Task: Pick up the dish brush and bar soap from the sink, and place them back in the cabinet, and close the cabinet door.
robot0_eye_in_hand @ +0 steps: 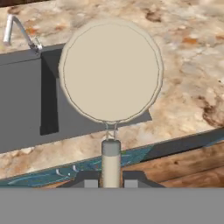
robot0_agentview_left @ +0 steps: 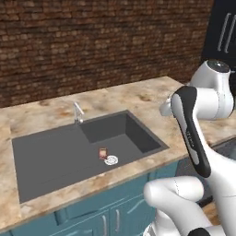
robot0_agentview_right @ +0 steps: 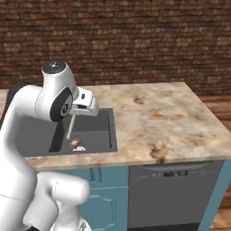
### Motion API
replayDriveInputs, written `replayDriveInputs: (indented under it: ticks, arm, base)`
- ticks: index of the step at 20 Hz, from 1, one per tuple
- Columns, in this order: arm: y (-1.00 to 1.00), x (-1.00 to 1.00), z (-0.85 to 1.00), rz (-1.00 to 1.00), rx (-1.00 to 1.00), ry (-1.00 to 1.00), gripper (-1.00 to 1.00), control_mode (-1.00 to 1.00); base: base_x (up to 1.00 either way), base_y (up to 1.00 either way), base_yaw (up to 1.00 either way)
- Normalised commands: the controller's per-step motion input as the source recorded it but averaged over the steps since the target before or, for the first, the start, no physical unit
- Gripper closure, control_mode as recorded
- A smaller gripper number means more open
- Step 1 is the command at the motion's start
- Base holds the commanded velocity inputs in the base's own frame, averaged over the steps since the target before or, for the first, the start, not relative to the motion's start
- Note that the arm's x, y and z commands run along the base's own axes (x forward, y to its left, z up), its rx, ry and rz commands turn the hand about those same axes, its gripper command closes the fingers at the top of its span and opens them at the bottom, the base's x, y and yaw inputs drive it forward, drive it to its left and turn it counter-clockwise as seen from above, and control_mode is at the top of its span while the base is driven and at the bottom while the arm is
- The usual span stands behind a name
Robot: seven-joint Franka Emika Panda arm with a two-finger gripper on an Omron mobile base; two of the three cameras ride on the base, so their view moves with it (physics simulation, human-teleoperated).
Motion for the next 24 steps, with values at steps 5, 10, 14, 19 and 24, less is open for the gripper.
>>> replayDriveInputs:
  ticks: [5,10,14,19,24]
  arm:
    - [0.00,0.00,0.00,0.00,0.00,0.00,1.00,1.00]
    - [0.00,0.00,0.00,0.00,0.00,0.00,1.00,1.00]
    - [0.00,0.00,0.00,0.00,0.00,0.00,1.00,1.00]
    - [0.00,0.00,0.00,0.00,0.00,0.00,1.00,1.00]
    - [0.00,0.00,0.00,0.00,0.00,0.00,1.00,1.00]
  base:
    - [0.00,-0.37,-0.67]
    - [0.00,-0.33,-0.74]
    - [0.00,-0.23,-0.78]
    - [0.00,-0.35,-0.83]
    - [0.00,-0.34,-0.83]
